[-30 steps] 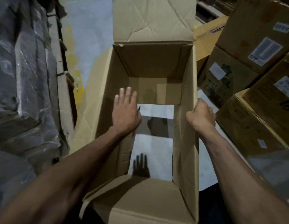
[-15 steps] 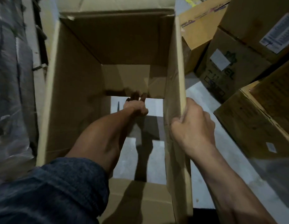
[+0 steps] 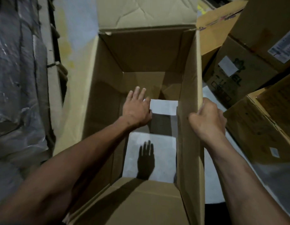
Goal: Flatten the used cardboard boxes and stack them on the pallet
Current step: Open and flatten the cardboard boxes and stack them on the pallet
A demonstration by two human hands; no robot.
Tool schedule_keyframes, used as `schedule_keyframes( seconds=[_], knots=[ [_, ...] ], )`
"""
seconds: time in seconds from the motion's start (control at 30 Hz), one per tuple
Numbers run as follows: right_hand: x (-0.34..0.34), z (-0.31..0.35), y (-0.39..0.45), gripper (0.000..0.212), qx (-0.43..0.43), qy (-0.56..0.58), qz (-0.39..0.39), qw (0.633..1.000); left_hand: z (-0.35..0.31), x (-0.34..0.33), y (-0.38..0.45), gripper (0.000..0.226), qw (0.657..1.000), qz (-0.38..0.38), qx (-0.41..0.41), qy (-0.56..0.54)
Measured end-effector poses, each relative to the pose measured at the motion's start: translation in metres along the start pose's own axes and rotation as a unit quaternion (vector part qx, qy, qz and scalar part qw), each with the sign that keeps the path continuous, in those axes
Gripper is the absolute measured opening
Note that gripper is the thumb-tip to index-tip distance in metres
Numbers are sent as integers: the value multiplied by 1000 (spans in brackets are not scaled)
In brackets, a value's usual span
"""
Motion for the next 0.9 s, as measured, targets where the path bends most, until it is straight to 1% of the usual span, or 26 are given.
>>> schedule_keyframes(
  seconds=[0.07, 0.1, 0.13, 0.17, 0.2, 0.27, 0.3, 0.33, 0.37, 0.43, 0.5, 0.6, 0.7, 0.77, 0.83, 0.9],
  knots=[
    [2, -3, 0, 35, -13, 12, -9, 1000, 23, 34, -34, 66, 994, -88, 36, 47],
    [3, -4, 0, 35, -20, 19, -15, 1000, 39, 49, -51, 69, 988, -135, 62, 53],
    [4, -5, 0, 35, -25, 24, -19, 999, 57, 60, -68, 76, 980, -171, 92, 44],
    [6, -6, -2, 35, -28, 29, -25, 999, 76, 67, -84, 84, 973, -192, 125, 24],
    [7, -7, -3, 35, -28, 33, -30, 999, 95, 67, -97, 92, 967, -198, 159, -8],
    [13, -6, -6, 35, -25, 41, -39, 998, 129, 53, -112, 102, 952, -172, 224, -121],
    [16, -6, -7, 35, -24, 49, -42, 998, 141, 42, -114, 104, 940, -150, 245, -183],
    [20, -6, -8, 35, -24, 61, -51, 997, 147, 32, -116, 104, 932, -131, 249, -230],
    [26, -5, -9, 34, -23, 75, -64, 995, 148, 26, -117, 100, 930, -115, 238, -255],
    [39, -6, -10, 33, -25, 98, -104, 989, 135, 23, -123, 89, 941, -104, 189, -259],
    [54, -9, -12, 34, -33, 129, -144, 981, 112, 24, -133, 85, 951, -110, 141, -253],
    [74, -18, -12, 33, -49, 183, -180, 965, 75, 27, -146, 79, 950, -133, 89, -268],
    [90, -30, -14, 31, -64, 228, -218, 947, 41, 31, -155, 73, 951, -120, 54, -280],
    [96, -38, -16, 29, -67, 263, -230, 935, 19, 36, -164, 67, 947, -117, 37, -296],
    [101, -42, -15, 29, -63, 282, -227, 930, -2, 41, -175, 64, 939, -111, 16, -326],
    [105, -43, -13, 31, -49, 289, -214, 932, -26, 42, -180, 77, 933, -95, -27, -345]
  ],
)
Point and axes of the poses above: each hand's wrist, its own y-axis towards the middle knuckle, its own x-axis out of the back of the hand, z = x × y, the point moved 9 cm from there along y, towards the middle knuckle, and after that the axes turned 5 degrees about y, right-handed, at the moved point
